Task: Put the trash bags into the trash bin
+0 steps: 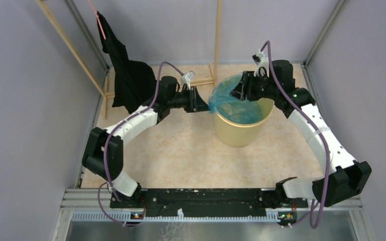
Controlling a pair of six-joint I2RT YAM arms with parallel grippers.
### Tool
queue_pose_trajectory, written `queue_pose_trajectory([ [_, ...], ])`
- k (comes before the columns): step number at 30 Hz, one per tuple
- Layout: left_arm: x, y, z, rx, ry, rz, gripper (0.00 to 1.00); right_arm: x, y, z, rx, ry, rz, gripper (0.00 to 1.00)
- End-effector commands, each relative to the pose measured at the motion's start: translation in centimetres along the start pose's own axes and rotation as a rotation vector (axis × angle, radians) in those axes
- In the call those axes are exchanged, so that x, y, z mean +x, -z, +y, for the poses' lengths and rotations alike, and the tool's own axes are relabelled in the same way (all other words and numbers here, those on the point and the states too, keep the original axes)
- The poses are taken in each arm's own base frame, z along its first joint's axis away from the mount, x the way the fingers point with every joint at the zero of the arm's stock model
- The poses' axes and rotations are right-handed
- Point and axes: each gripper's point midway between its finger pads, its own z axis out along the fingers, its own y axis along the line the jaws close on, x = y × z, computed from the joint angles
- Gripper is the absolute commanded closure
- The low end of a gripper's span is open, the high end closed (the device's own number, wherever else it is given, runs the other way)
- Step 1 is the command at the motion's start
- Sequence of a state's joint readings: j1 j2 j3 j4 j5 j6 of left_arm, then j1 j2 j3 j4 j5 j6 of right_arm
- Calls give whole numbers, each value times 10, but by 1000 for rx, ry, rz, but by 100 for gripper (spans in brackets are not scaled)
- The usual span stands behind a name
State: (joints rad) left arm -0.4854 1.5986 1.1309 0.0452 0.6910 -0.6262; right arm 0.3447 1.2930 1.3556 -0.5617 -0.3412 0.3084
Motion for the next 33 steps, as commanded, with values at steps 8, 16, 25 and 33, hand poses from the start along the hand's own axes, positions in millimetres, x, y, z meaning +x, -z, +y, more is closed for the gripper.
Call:
queue_pose_trajectory([
  [8,-8,10,-15,12,-69,-26,73,2,56,56,-239,78,-91,83],
  [16,-43,54,-39,-125,-285,-107,51,57,78,68,-354,88,-101,74],
  [25,-18,57,-164,305,-466,-65,17,92,71,64,-401,91,-31,66],
  [33,9,-1,-193,320,-677,17,12,105,74,61,-399,69,-15,63],
])
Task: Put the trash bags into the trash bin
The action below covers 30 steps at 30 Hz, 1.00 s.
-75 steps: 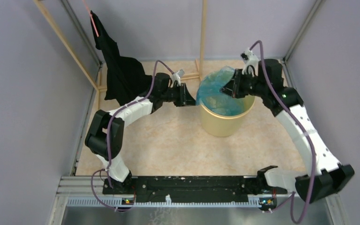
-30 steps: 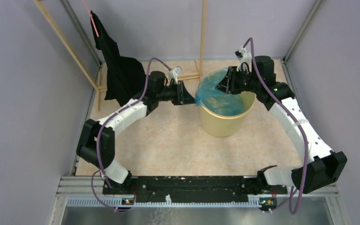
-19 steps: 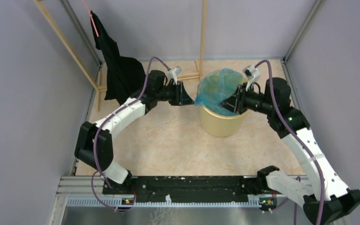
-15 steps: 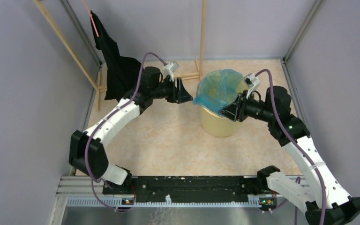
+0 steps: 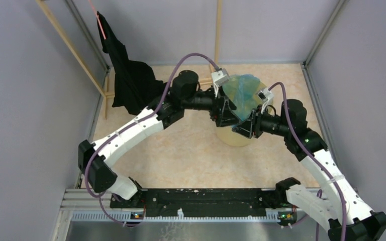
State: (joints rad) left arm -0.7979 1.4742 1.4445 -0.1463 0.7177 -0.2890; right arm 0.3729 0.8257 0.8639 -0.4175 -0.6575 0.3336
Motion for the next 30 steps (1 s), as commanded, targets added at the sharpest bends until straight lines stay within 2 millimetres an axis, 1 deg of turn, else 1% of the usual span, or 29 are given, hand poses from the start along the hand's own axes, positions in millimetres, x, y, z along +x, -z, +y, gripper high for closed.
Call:
queue_pose_trajectory([
  [1,1,-17,16,-41,-121,17,12,1,3,11,-47,24,-23,63],
  [4,10,-25,37,-103,-118,40,16,4,4,9,-41,9,-30,63],
  [5,15,-28,45,-129,-105,57,21,6,4,8,-34,4,-30,64],
  [7,26,-29,57,-177,-73,94,34,8,5,6,-16,-5,-21,66],
  [9,36,-26,60,-195,-45,114,46,8,10,5,9,6,-9,66],
  [10,37,-24,56,-185,-36,100,52,8,14,4,32,11,-3,66],
  [11,38,-21,51,-169,-32,79,54,5,19,3,66,25,-7,66],
  [12,46,-18,48,-159,-20,70,56,3,26,1,105,34,-8,64],
  [13,47,-15,43,-150,-19,45,57,-1,33,-1,151,43,-17,63],
  [15,47,-6,36,-148,-19,0,58,-16,50,-5,255,54,-52,55],
  [18,51,0,32,-149,-13,-32,59,-44,72,-14,405,56,-140,46],
  [20,53,1,33,-155,-6,-33,59,-64,80,-15,458,48,-203,38],
  [22,55,1,33,-154,0,-30,59,-82,77,-14,459,34,-244,29],
  [23,54,1,34,-155,3,-31,59,-89,68,-15,450,20,-242,26],
  [25,54,0,35,-161,15,-34,59,-104,52,-10,395,1,-242,20],
  [28,52,-2,39,-179,32,-41,59,-114,24,-8,314,-22,-202,13],
  [30,52,-4,40,-182,47,-34,59,-116,9,-9,280,-36,-158,12],
])
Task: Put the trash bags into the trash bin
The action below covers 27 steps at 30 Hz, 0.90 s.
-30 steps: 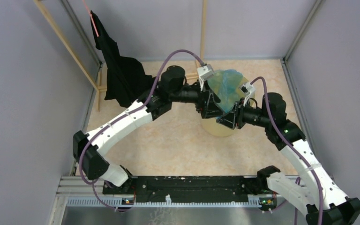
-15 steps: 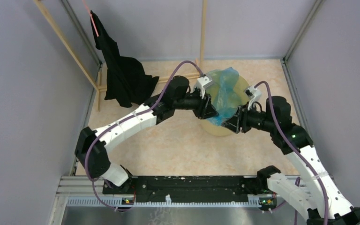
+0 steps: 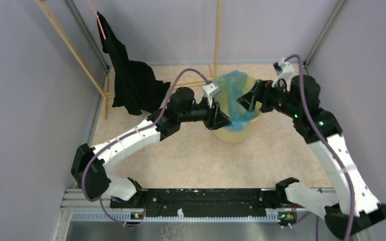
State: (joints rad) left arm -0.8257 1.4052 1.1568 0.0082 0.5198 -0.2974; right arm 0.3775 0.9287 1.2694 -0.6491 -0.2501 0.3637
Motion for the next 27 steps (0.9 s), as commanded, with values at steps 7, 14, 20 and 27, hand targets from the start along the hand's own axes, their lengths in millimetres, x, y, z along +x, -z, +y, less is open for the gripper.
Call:
queue_pose_trajectory([
  [7,-4,-6,2,-1,45,-20,59,8,-60,2,122,84,148,15],
  [14,-10,-2,1,-26,46,-22,57,18,-51,-22,325,199,174,51],
  [20,-19,19,4,-112,-11,-19,40,38,-17,-24,262,219,140,85],
  [27,-31,58,16,-296,-20,-61,22,42,17,-23,221,169,44,96],
])
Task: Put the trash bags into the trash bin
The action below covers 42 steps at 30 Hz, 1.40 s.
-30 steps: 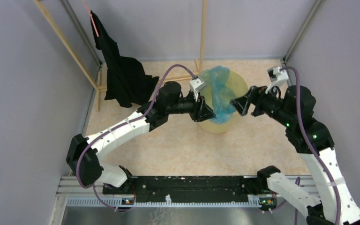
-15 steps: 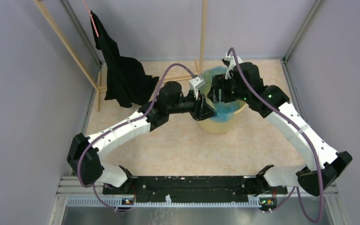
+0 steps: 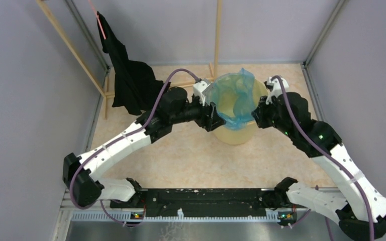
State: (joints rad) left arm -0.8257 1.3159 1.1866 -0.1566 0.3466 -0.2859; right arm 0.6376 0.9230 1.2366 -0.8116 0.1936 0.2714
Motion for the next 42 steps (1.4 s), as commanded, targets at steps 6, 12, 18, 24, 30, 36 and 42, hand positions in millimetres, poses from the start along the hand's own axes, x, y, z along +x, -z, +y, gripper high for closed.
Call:
queue_pose_trajectory([
  [6,-22,51,39,-274,109,-90,19,-2,27,-1,-48,-58,-118,99],
  [12,-29,59,44,-176,230,-149,12,25,32,-27,65,-69,-88,100],
  [18,-37,45,41,-51,254,-131,11,44,37,-65,264,-97,-72,100],
  [24,-56,35,15,127,175,-131,12,33,44,-83,395,-146,-106,100],
  [30,-62,19,-9,241,85,-80,20,35,26,-88,463,-153,-85,100],
  [36,-72,8,-21,264,-16,-60,18,51,4,-92,449,-219,-54,100],
  [42,-68,-21,-2,219,-21,-2,23,70,-31,-86,283,-308,2,100],
])
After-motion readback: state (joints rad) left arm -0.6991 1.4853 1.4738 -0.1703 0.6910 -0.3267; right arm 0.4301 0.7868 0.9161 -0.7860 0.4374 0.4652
